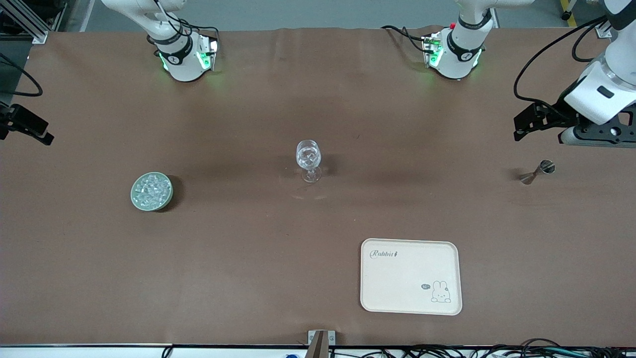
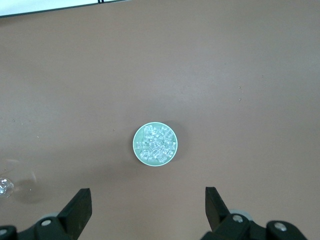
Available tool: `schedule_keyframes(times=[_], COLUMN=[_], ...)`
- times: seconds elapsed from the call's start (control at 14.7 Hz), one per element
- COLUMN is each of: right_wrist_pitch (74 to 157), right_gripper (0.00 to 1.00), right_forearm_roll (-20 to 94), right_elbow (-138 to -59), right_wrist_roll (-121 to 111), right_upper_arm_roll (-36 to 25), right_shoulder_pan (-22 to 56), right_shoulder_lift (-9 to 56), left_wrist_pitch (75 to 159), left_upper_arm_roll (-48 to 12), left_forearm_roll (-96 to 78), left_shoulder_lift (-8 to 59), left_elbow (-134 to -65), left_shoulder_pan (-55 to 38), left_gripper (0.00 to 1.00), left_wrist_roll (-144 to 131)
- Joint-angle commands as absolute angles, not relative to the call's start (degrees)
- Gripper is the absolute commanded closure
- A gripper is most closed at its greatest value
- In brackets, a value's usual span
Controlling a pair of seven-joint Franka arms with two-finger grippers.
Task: Pour wine and add ice with both arms
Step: 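Move the right gripper toward the ice bowl while the left gripper reaches the jigger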
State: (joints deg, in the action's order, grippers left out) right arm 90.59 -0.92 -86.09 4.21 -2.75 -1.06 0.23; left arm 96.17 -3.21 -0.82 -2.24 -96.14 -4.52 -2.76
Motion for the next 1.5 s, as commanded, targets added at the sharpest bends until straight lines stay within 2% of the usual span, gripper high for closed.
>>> schedule_keyframes(times=[0.0,0.41,0.68,0.89,1.16,1.43], right_wrist_pitch=[90.44,90.53,91.05,93.15,104.38,117.21], right_gripper=[0.0,0.0,0.0,0.0,0.0,0.0], right_forearm_roll=[-1.41,-1.32,-1.32,-1.32,-1.32,-1.41], right_elbow=[-86.66,-86.66,-87.98,-91.56,-103.77,-113.18], right_wrist_roll=[4.48,4.48,4.48,4.48,4.48,4.31], right_upper_arm_roll=[-2.37,-2.37,-2.29,-2.29,-2.29,-2.29], right_shoulder_pan=[-1.32,-1.32,-0.71,-0.26,0.62,0.62], right_shoulder_lift=[-0.35,-0.35,-0.35,-0.35,0.08,4.29], left_wrist_pitch=[94.92,93.78,92.9,92.81,91.5,90.79], left_upper_arm_roll=[-3.34,-2.03,7.7,12.99,20.72,31.43], left_forearm_roll=[-0.09,-0.7,-7.45,-7.73,-7.73,-14.64], left_shoulder_lift=[-1.58,-0.88,-0.62,2.1,7.02,13.87], left_elbow=[-94.83,-94.75,-95.71,-95.71,-96.15,-96.06], left_shoulder_pan=[-4.48,-3.87,-4.22,-4.13,-4.04,-3.78], left_gripper=[0.0,0.0,0.0,0.0,0.0,0.0], left_wrist_roll=[-3.25,-1.93,-2.9,-3.25,-5.62,-6.68])
